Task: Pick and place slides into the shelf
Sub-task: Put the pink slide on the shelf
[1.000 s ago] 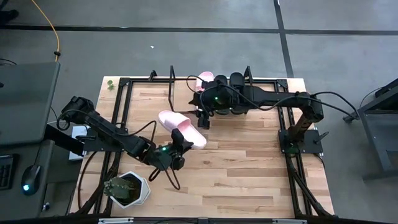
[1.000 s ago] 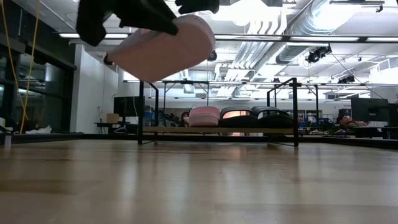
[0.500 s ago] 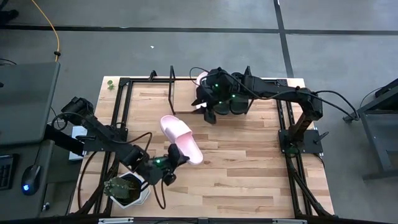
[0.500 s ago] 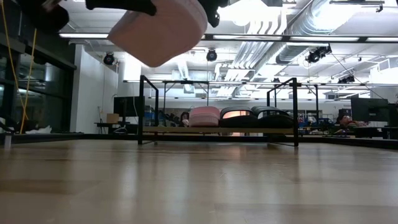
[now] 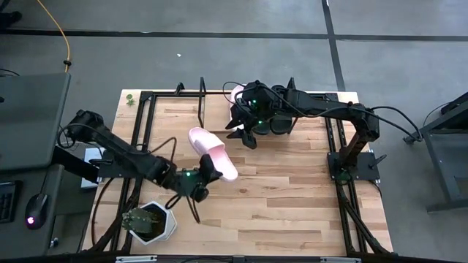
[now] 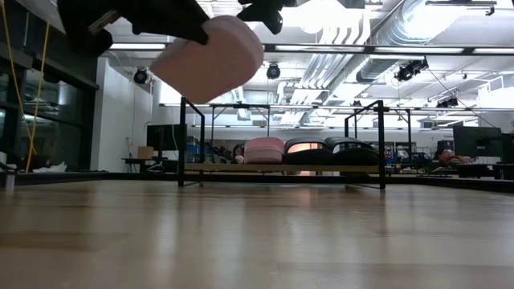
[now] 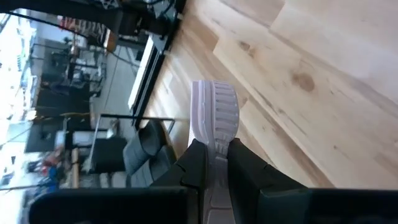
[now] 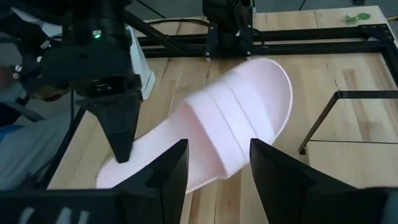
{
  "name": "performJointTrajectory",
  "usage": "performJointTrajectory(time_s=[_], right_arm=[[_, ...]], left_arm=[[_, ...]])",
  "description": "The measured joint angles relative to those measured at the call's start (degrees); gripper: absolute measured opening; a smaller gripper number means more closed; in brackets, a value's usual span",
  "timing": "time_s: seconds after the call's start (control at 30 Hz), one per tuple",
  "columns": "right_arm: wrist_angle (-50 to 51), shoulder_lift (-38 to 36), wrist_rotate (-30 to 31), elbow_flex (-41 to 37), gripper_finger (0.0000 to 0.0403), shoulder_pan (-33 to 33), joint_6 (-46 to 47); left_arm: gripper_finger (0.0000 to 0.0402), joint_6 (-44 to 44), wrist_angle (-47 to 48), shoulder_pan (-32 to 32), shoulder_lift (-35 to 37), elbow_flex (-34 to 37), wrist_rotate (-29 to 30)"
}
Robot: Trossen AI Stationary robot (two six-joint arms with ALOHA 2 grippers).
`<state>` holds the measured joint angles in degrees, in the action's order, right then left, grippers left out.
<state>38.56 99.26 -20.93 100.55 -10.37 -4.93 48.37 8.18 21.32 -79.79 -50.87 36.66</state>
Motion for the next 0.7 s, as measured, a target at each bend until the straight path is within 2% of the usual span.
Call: performJointTrajectory(time_s=[0.13,0.23,0.43,0.7], right_arm=[[0.3,0.0,0.1,0.0,0.0161,0.0,0.0],[0.8,0.0,0.1,0.0,0.0161,0.0,0.0],[1.7,0.0,0.2,0.0,0.0161,0.0,-0.4],[0.7,0.0,0.2,0.0,0.0161,0.0,-0.5]], left_arm=[[0.0030,2.5,-4.8,-3.8,3.7,3.4,-7.9],[0.0030,3.9,-8.6,-6.5,6.9,6.4,-10.7],[0.0030,5.5,-15.0,-12.7,14.5,12.4,-21.2],[0.0029,8.3,-25.6,-22.4,18.6,17.9,-36.5]])
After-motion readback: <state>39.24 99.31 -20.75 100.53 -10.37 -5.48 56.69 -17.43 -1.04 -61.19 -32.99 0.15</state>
